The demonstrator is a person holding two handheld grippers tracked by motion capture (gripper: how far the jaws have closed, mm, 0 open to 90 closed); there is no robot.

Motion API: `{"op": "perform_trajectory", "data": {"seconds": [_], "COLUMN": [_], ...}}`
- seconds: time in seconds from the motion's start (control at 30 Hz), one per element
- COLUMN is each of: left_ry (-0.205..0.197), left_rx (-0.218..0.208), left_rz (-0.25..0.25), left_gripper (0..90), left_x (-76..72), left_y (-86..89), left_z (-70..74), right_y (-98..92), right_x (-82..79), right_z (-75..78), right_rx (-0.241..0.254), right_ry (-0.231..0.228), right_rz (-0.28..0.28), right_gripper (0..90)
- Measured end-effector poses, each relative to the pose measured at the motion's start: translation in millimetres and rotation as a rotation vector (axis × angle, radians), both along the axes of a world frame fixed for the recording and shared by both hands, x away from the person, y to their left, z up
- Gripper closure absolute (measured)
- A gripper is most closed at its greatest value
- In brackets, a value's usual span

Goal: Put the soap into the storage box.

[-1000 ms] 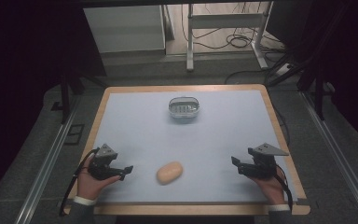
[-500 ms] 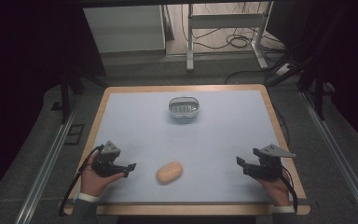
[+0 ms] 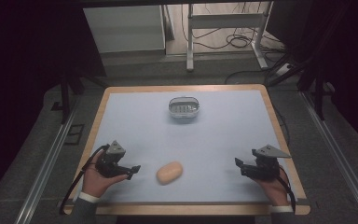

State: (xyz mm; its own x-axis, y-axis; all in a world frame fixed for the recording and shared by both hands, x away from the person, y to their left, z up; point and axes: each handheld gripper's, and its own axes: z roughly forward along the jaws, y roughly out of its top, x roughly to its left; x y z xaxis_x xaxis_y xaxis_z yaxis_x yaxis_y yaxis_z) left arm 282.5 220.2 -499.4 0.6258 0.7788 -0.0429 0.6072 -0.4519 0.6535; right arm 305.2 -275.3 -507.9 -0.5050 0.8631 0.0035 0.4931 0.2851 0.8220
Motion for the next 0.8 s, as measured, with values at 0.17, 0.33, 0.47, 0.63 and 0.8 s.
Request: {"op": "perform_trajectory", "data": {"seconds": [0.17, 0.33, 0.47, 0.63, 0.8], "left_ry": [0.015, 0.016, 0.012, 0.009, 0.006], "left_rx": [0.01, 0.025, 0.037, 0.051, 0.07], "left_rz": [-0.024, -0.047, -0.067, -0.09, -0.12], "left_gripper": [14.9, 15.0, 15.1, 15.1, 15.0], "left_x": [3.1, 6.0, 6.4, 6.8, 6.1], "left_y": [-5.6, -13.7, -20.4, -30.8, -43.3], "left_z": [1.5, 5.3, 8.8, 12.8, 18.4], "right_y": [-1.6, -2.5, -2.8, -0.8, -0.2], "right_x": [-3.2, -5.5, -5.4, -4.4, -3.9], "right_z": [-1.8, -2.1, -1.8, -1.9, -2.2], "right_rx": [-0.014, -0.002, 0.005, 0.002, -0.001], "right_ry": [-0.004, 0.002, 0.002, 0.001, 0.002], "right_rz": [-0.014, -0.019, -0.026, -0.014, -0.015], "right_gripper": [20.2, 19.9, 19.4, 19.1, 19.1]}}
